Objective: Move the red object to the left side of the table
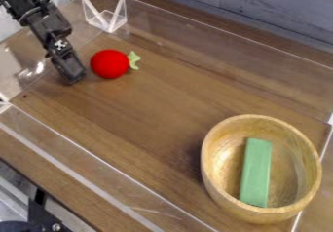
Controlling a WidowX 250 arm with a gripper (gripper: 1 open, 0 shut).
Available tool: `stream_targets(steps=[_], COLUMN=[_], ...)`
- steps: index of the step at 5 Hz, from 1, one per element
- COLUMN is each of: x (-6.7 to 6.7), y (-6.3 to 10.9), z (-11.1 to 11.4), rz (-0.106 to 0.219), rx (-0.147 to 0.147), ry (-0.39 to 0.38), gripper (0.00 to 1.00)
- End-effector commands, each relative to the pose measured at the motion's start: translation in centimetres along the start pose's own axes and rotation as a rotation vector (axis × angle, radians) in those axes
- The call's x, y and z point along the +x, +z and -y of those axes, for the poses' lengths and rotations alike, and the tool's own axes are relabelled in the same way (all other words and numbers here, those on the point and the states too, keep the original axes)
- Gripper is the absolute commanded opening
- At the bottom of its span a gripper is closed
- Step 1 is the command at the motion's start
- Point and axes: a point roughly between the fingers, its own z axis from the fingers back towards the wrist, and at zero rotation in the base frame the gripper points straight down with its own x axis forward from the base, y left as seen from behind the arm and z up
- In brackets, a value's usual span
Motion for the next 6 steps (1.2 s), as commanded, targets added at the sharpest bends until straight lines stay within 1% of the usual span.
stream_targets(steps=[1,3,5,6], x=[-3.5,-1.9,-1.0,-1.0], y=[3.3,2.7,2.0,1.5], z=[-1.3,0.4,1.7,2.6], rz=[0.141,0.111,0.183,0.185], rx=[0.086,0.012,-0.028,-0.055], ry=[0.197,0.125,0.171,0.171], gripper=[1.0,1.0,1.0,1.0])
